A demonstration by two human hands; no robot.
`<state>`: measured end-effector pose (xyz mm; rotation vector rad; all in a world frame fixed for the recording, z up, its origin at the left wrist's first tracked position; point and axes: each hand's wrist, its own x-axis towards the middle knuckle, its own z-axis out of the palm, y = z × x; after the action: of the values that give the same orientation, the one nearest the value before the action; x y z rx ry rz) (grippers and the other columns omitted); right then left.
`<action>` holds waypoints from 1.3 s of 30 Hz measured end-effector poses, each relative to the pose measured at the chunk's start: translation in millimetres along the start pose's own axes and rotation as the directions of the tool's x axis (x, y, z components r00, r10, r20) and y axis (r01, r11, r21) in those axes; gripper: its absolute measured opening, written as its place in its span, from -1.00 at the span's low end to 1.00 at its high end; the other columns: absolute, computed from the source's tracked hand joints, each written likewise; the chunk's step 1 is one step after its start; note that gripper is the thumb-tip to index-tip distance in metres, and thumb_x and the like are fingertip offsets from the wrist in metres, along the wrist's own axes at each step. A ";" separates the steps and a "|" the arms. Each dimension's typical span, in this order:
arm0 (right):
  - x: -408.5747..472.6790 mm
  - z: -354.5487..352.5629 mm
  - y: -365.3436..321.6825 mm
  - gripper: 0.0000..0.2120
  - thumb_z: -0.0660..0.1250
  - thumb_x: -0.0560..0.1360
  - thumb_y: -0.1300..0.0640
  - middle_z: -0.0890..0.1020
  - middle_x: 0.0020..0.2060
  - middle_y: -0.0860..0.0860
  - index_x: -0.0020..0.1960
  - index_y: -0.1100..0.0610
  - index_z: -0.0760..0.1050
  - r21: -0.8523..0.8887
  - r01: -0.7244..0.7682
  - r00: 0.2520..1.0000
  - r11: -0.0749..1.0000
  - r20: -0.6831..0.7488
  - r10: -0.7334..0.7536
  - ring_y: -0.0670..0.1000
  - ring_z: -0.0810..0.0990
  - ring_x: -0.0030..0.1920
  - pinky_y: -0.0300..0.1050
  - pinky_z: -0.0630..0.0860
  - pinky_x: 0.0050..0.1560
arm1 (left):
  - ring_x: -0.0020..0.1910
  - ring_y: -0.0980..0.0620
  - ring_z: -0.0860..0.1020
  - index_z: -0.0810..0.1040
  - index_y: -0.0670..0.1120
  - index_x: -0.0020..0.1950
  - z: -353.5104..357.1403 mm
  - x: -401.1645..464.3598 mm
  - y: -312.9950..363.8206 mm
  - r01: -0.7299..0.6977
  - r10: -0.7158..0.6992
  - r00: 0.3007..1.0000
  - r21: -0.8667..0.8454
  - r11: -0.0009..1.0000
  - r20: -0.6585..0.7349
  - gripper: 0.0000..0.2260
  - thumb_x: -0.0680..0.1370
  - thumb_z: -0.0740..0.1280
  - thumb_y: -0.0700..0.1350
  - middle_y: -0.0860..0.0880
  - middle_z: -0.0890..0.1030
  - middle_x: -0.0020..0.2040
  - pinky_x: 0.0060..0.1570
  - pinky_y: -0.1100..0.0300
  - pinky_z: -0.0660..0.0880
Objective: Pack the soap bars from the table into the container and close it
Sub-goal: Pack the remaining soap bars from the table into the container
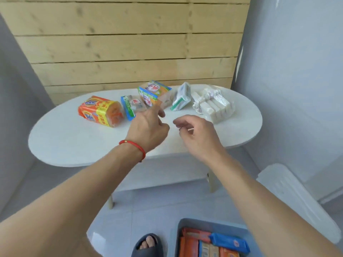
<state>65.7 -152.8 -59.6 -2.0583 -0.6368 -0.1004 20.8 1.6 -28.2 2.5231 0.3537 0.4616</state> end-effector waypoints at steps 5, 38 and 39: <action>71.4 34.7 3.8 -0.55 0.27 0.56 0.19 0.50 0.41 0.05 0.45 0.05 0.46 -0.232 -0.067 0.981 0.970 0.162 0.107 0.05 0.48 0.40 0.01 0.47 0.34 | 0.28 -0.20 0.44 0.53 -0.20 0.24 15.5 49.6 -56.0 0.068 -0.066 0.998 0.192 0.979 -0.016 -0.62 0.42 0.33 -0.19 -0.19 0.53 0.26 0.24 0.05 0.38; 129.2 37.5 23.7 -0.72 0.25 0.61 0.04 0.67 -0.19 0.18 -0.08 0.19 0.63 -0.188 -0.270 0.953 0.944 -0.192 0.234 0.29 0.60 -0.07 0.05 0.51 -0.16 | 0.24 -0.19 0.35 0.28 -0.03 0.43 20.6 27.2 -28.9 0.275 -0.333 0.921 0.267 0.924 0.202 -0.34 0.40 0.35 0.17 -0.17 0.39 0.18 0.16 -0.06 0.45; 117.3 36.6 23.6 -0.74 0.28 0.60 0.05 0.69 -0.21 0.17 -0.11 0.20 0.63 -0.217 -0.246 0.952 0.945 -0.238 0.193 0.27 0.62 -0.10 0.06 0.53 -0.18 | 0.22 -0.19 0.35 0.31 -0.05 0.38 21.8 24.4 -25.0 0.253 -0.316 0.934 0.313 0.915 0.168 -0.40 0.40 0.33 0.14 -0.16 0.39 0.16 0.12 -0.04 0.42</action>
<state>171.6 -86.0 -61.1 -2.3025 -0.2668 -0.2785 47.6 20.2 -53.4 2.7027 0.7396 0.0182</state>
